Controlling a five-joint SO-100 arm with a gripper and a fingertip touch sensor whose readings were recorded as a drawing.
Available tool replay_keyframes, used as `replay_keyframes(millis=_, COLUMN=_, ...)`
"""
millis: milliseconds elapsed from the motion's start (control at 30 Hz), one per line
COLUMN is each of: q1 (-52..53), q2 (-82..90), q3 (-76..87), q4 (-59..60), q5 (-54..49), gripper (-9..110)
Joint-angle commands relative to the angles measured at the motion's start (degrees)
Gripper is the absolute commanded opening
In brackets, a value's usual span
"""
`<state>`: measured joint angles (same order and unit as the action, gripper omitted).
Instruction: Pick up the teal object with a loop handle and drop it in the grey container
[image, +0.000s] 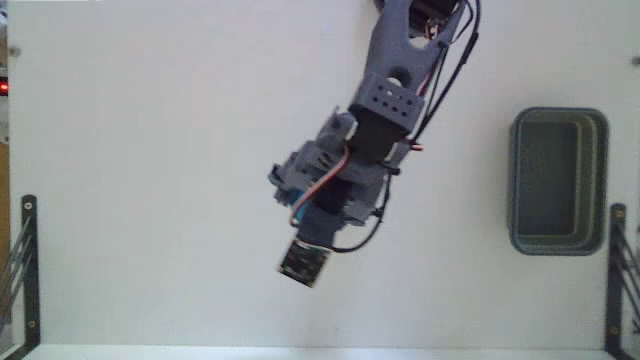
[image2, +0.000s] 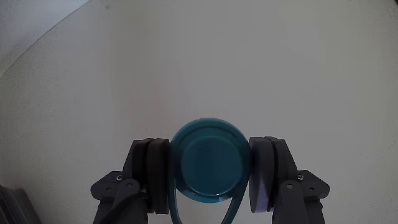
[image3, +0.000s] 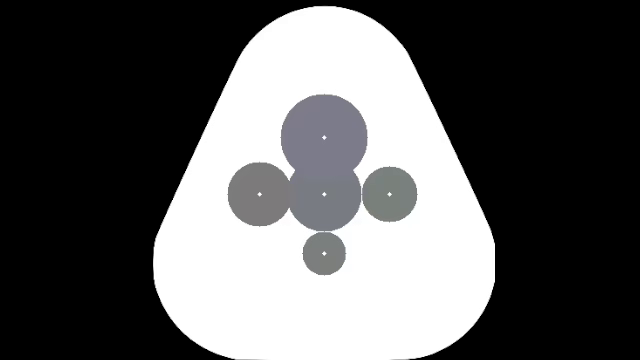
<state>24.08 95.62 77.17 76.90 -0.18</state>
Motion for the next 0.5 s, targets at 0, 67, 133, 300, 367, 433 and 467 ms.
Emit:
replay_keyframes(millis=0, q1=-1.7, q2=1.9, q3=-3.2, q4=1.0, q5=0.2, gripper=66)
replay_keyframes(millis=67, q1=-2.9, q2=1.8, q3=-3.3, q4=1.1, q5=0.2, gripper=66)
replay_keyframes(millis=133, q1=-4.4, q2=1.7, q3=-3.5, q4=1.2, q5=0.2, gripper=66)
replay_keyframes(millis=300, q1=-8.3, q2=1.4, q3=-4.1, q4=1.4, q5=0.2, gripper=66)
replay_keyframes(millis=367, q1=-10.3, q2=1.2, q3=-4.3, q4=1.5, q5=0.2, gripper=66)
replay_keyframes(millis=433, q1=-12.1, q2=1.1, q3=-4.6, q4=1.6, q5=0.2, gripper=66)
replay_keyframes(millis=467, q1=-12.8, q2=1.1, q3=-4.7, q4=1.7, q5=0.2, gripper=66)
